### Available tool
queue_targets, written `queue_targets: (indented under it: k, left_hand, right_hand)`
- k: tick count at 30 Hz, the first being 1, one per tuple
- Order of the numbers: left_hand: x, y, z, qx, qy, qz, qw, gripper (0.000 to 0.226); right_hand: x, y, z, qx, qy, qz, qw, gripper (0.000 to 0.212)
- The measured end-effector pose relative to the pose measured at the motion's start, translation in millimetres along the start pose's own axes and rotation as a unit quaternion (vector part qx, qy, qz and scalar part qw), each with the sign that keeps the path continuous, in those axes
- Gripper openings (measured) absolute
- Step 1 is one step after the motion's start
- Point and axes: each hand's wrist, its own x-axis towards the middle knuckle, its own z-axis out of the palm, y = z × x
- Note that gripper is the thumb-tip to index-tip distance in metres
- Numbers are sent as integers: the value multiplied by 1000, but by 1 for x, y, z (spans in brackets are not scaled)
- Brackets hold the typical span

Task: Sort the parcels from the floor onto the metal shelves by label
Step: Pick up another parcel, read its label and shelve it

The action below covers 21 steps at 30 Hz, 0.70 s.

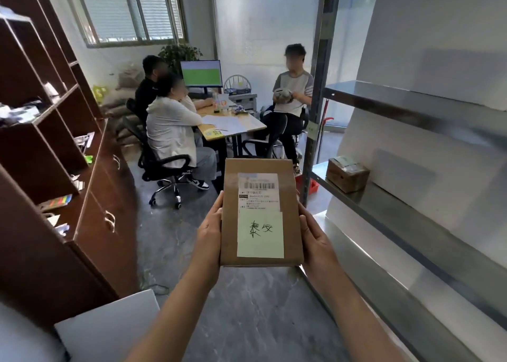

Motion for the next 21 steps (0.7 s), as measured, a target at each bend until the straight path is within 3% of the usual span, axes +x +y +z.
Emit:
queue_targets:
  k: [11, 21]
  left_hand:
    - [145, 11, 53, 42, -2, 21, 999, 39]
    - [226, 8, 58, 19, -14, 9, 1000, 40]
  right_hand:
    - [157, -1, -38, -13, -7, -9, 1000, 48]
    - [231, 0, -37, -25, -11, 5, 1000, 50]
